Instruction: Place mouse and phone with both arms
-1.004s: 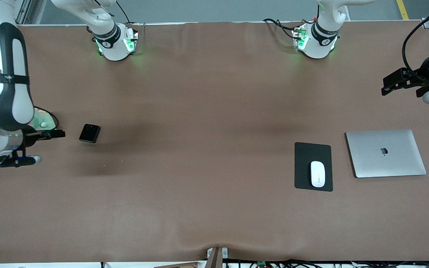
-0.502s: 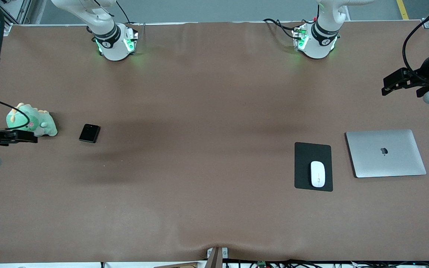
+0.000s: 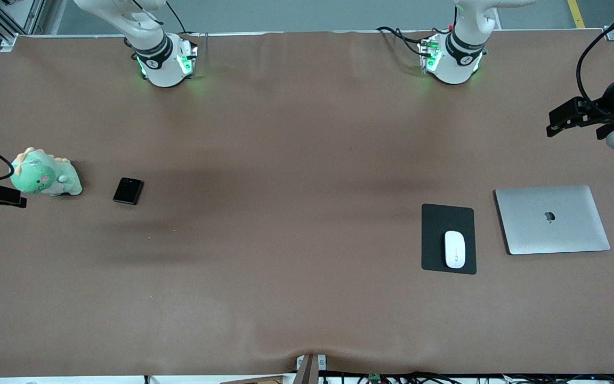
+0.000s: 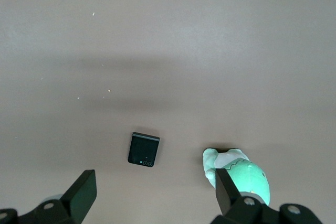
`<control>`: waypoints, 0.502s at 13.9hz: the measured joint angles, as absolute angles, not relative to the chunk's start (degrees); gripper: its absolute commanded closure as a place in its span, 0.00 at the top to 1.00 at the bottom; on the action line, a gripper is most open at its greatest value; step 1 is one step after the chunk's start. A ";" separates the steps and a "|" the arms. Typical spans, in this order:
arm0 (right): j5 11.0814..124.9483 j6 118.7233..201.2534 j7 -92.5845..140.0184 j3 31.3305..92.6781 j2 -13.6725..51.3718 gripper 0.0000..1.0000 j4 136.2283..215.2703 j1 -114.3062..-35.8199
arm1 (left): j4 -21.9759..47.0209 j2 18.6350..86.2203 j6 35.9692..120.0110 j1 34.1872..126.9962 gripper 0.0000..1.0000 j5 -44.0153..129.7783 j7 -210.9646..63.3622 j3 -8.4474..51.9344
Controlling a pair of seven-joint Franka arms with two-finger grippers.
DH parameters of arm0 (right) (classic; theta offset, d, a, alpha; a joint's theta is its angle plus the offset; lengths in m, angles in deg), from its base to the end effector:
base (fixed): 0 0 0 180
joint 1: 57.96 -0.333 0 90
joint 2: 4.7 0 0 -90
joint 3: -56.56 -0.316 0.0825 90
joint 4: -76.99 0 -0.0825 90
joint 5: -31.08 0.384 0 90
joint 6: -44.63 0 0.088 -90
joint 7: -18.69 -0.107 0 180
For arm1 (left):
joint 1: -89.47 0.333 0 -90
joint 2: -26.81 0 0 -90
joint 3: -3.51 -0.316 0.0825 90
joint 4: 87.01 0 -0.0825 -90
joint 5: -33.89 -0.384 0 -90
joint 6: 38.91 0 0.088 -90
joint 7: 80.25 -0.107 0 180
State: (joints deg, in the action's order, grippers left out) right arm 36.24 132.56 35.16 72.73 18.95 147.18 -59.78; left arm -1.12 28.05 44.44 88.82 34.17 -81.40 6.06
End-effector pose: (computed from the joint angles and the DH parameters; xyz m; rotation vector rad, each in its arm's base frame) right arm 0.6549 -0.1179 0.5383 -3.1358 -0.0846 0.1427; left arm 0.5486 -0.0309 0.6362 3.1329 -0.1197 -0.1036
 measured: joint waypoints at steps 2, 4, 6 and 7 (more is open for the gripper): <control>36.67 132.39 35.29 72.72 18.94 1.00 146.56 -59.56 | -1.13 28.05 44.45 88.92 1.00 34.17 -81.40 6.06; 36.82 130.75 35.49 72.71 18.58 1.00 145.84 -59.46 | -1.13 28.05 44.44 89.05 1.00 34.17 -81.40 6.06; 37.89 129.33 36.81 72.71 17.45 1.00 145.15 -59.22 | -1.15 28.05 44.45 89.08 1.00 34.17 -81.40 6.06; 39.08 128.76 37.27 72.71 16.77 1.00 145.07 -59.16 | -1.15 28.05 44.45 89.09 1.00 34.17 -81.40 6.06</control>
